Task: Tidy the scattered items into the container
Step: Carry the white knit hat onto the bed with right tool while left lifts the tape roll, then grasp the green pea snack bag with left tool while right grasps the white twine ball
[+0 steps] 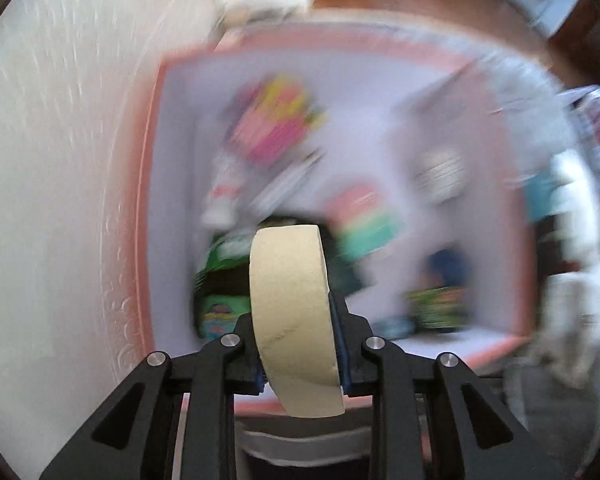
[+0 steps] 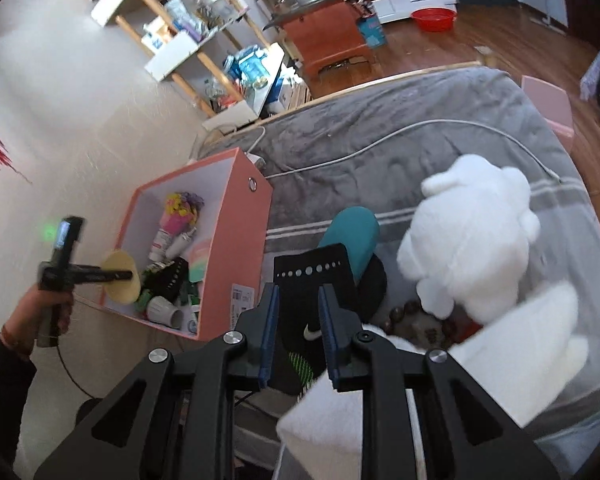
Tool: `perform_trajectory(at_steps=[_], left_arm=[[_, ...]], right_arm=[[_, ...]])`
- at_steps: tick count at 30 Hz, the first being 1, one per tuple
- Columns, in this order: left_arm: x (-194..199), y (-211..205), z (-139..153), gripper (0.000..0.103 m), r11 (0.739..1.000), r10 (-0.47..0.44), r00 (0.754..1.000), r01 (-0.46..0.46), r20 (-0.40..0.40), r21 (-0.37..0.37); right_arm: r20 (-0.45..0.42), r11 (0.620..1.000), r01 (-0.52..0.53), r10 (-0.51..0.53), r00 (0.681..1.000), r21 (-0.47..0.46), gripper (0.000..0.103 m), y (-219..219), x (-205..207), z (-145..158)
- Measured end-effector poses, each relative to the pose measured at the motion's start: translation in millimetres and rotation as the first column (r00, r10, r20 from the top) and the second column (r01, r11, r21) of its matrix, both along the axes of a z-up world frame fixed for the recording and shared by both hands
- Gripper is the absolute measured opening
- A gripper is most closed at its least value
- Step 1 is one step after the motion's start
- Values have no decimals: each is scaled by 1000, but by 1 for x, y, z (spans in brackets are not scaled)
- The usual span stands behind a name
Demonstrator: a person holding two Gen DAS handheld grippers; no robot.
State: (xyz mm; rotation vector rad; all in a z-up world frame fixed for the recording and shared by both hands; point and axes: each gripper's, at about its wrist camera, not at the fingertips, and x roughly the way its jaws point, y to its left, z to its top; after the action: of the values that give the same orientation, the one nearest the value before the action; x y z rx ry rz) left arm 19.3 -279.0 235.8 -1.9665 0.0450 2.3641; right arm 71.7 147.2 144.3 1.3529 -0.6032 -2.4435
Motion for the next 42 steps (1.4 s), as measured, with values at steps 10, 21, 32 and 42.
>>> perform_trajectory(at_steps=[10, 21, 32, 42], left_arm=[[12, 192, 116, 81, 965, -258, 946, 262, -195, -6], [8, 114, 65, 84, 972, -192, 973, 170, -129, -165], [-22, -20, -104, 83, 904, -88, 985, 141, 146, -404], [-57, -7, -179, 103, 764, -234, 945, 324, 229, -558]], right_arm=[[-55, 1000, 24, -25, 998, -14, 19, 20, 64, 47], [-72, 991, -131, 133, 988, 28, 26, -40, 50, 59], [40, 851, -475, 479, 877, 222, 84, -243, -98, 22], [403, 835, -526, 432, 807, 158, 77, -347, -207, -126]])
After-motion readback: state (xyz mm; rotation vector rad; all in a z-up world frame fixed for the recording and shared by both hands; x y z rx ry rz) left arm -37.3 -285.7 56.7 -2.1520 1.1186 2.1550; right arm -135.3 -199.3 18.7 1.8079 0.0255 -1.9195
